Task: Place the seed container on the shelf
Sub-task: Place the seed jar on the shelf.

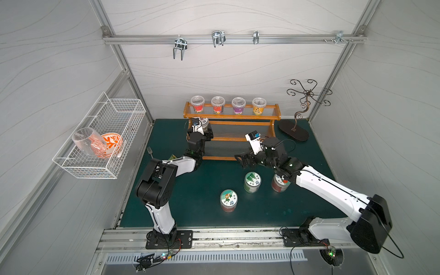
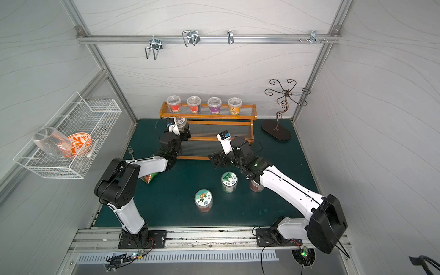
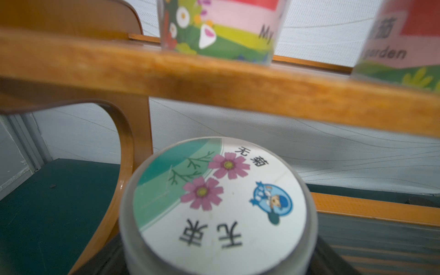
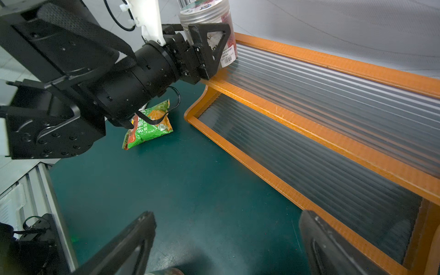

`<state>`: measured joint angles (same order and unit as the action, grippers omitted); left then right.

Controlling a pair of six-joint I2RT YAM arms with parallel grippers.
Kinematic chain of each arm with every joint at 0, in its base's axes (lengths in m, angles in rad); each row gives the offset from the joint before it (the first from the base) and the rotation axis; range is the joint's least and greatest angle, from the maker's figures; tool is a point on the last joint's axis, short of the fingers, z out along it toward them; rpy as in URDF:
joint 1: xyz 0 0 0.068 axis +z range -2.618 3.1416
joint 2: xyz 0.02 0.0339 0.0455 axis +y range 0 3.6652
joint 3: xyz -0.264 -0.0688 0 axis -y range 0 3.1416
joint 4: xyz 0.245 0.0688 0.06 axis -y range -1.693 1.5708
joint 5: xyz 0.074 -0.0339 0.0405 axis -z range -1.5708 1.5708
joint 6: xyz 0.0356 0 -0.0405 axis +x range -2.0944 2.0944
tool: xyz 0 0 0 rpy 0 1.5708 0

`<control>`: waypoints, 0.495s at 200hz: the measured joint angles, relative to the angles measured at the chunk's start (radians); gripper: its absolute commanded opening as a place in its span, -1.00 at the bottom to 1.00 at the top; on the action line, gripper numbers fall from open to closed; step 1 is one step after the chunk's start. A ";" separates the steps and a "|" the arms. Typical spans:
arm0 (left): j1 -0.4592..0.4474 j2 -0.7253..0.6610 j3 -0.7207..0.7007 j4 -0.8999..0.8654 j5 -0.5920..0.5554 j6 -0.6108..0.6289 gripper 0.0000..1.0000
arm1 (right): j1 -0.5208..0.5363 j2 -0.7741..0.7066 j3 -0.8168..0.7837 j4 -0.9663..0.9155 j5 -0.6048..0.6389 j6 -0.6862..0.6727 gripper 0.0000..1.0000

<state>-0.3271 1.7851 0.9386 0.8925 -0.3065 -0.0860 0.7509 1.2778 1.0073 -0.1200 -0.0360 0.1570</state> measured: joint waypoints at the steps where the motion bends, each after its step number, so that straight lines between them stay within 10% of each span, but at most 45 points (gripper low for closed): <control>1: 0.000 0.000 0.000 0.000 0.000 0.000 0.32 | 0.000 0.000 0.000 0.000 0.000 0.000 0.98; 42: 0.000 -0.006 0.000 -0.009 0.020 0.003 0.82 | 0.000 0.000 0.000 0.000 0.001 0.000 0.98; 99: -0.015 -0.137 -0.050 -0.044 0.034 0.004 0.99 | 0.000 -0.002 0.009 -0.026 0.001 -0.011 0.98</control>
<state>-0.3424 1.6485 0.8883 0.8486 -0.2729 -0.0822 0.7509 1.2762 1.0164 -0.1459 -0.0349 0.1463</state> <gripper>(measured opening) 0.996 0.989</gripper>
